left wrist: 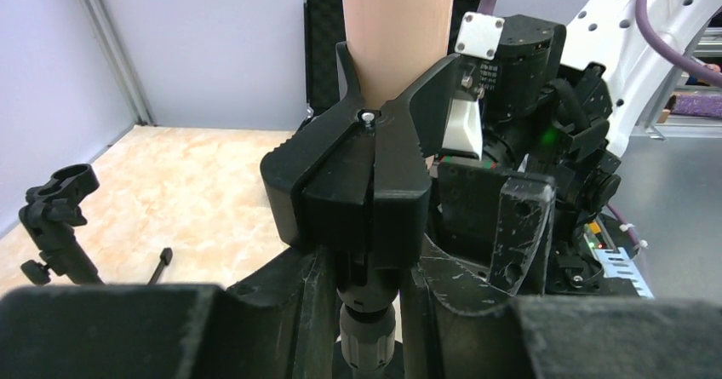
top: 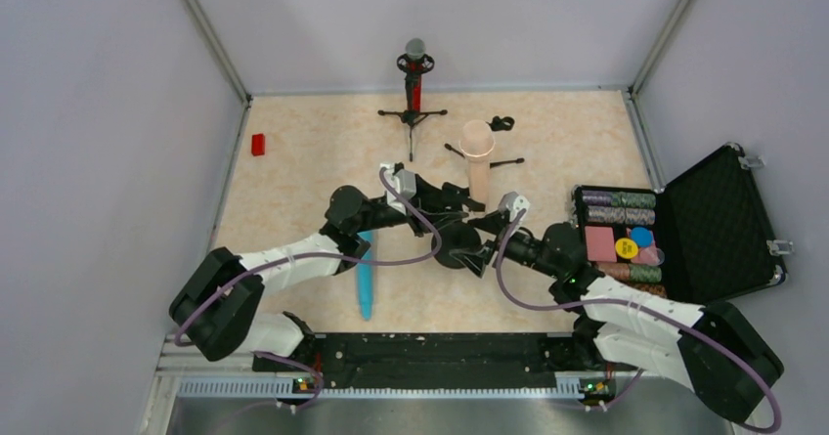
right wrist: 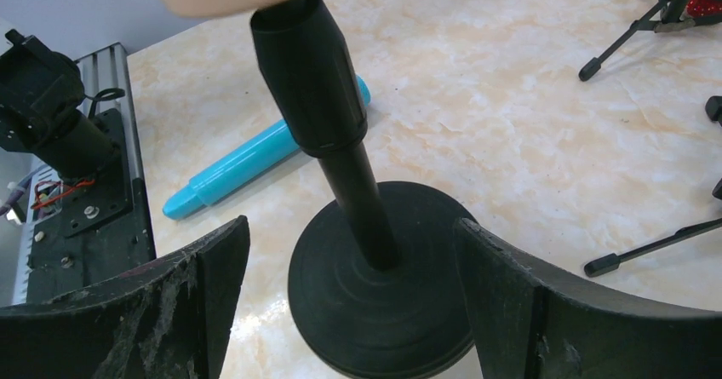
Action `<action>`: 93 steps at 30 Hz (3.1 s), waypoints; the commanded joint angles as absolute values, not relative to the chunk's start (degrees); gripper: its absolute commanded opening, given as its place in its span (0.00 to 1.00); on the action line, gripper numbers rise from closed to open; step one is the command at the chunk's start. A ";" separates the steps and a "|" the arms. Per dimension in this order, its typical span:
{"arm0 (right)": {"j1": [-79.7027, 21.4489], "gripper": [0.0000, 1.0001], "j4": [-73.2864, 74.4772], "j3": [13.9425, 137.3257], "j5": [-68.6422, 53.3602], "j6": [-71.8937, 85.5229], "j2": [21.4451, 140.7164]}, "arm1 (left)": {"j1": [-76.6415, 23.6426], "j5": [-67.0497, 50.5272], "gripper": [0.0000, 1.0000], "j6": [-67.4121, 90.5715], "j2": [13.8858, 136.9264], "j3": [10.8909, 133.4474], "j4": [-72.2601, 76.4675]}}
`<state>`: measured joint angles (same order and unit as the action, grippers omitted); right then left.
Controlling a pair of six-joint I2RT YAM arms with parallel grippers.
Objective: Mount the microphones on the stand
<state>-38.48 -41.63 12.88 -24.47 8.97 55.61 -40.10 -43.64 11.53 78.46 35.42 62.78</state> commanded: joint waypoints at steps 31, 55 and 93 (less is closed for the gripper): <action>-45.35 0.72 -37.38 16.73 -3.46 5.93 65.84 | -45.98 -31.12 0.00 8.38 65.27 44.89 57.87; -45.62 0.89 -36.18 18.03 -6.59 10.40 56.30 | -45.76 -22.11 0.00 3.83 62.73 42.02 49.57; -41.65 0.96 -31.05 19.89 -13.31 17.63 53.99 | -17.48 -21.69 0.00 14.03 76.70 45.41 62.46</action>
<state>-42.44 -28.27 16.97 -11.66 17.17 53.28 -20.36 -23.92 13.54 76.55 40.47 51.42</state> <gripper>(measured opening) 0.956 0.315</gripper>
